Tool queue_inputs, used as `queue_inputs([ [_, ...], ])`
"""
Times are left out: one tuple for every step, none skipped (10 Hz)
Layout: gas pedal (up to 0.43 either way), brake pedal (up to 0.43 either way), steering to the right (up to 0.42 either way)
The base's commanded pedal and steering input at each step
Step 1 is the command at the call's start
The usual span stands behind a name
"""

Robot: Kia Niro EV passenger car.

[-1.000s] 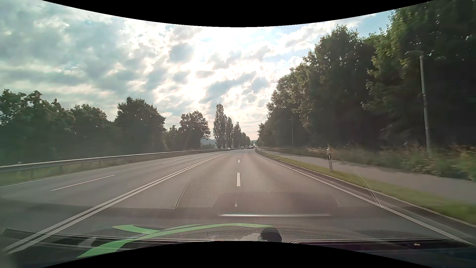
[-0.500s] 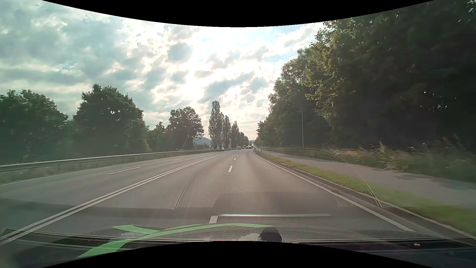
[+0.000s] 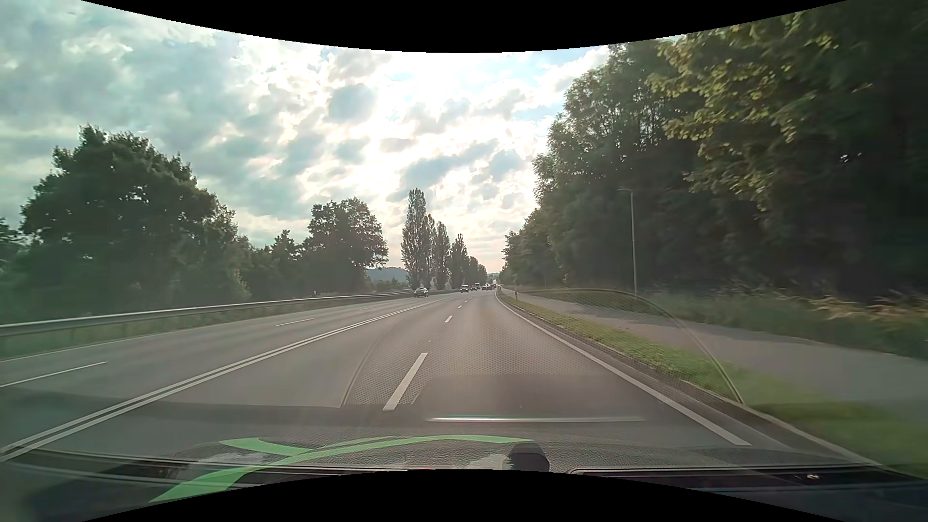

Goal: Follow the waypoints while adhering to traffic rules and regulations

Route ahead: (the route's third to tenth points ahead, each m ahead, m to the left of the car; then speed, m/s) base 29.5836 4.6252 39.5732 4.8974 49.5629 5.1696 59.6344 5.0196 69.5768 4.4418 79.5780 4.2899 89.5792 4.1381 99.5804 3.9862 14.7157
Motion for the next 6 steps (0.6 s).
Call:
queue_inputs([
  [0.13, 0.0, -0.012],
  [0.169, 0.0, -0.009],
  [0.15, 0.0, -0.009],
  [0.079, 0.0, -0.007],
  [0.059, 0.0, -0.007],
  [0.067, 0.0, -0.007],
])
